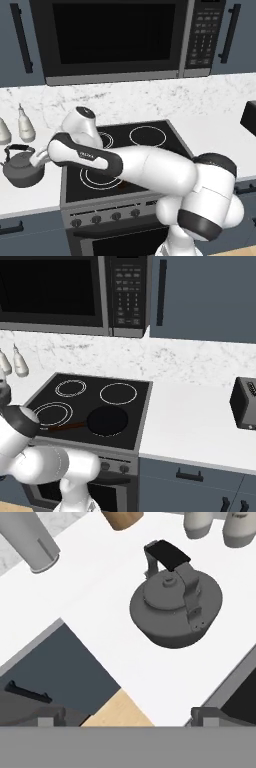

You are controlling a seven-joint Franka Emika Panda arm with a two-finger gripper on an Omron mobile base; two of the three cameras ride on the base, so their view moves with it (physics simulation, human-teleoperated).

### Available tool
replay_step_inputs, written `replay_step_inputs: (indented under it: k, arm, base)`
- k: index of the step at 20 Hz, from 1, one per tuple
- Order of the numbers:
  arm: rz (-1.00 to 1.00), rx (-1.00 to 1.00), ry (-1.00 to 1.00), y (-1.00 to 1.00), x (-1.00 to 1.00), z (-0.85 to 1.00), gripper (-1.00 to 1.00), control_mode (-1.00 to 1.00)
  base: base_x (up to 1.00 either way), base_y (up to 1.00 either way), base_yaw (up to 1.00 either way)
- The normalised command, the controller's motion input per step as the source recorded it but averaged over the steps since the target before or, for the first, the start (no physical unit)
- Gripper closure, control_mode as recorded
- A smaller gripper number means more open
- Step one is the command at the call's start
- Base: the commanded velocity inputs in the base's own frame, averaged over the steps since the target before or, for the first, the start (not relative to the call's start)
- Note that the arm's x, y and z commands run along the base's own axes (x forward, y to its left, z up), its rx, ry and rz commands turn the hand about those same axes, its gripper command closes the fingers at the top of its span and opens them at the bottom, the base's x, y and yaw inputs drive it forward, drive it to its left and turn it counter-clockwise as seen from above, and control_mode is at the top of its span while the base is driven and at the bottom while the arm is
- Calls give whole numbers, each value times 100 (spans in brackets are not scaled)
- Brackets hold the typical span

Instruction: Pick the kettle from the counter and place it on a stove burner. Then turn the burner on.

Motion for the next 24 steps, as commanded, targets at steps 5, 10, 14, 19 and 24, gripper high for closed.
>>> replay_step_inputs:
  k: [5,10,14,19,24]
  arm:
    - [-1,0,0,7,15,0,-100,-100]
    - [0,0,-1,0,22,-4,-100,-100]
    - [0,0,-5,0,17,-23,-100,-100]
    - [0,0,-5,1,17,-22,-100,-100]
    - [0,0,0,0,22,-9,-100,-100]
  base:
    - [0,0,0]
    - [0,0,0]
    - [0,0,0]
    - [0,0,0]
    - [0,0,0]
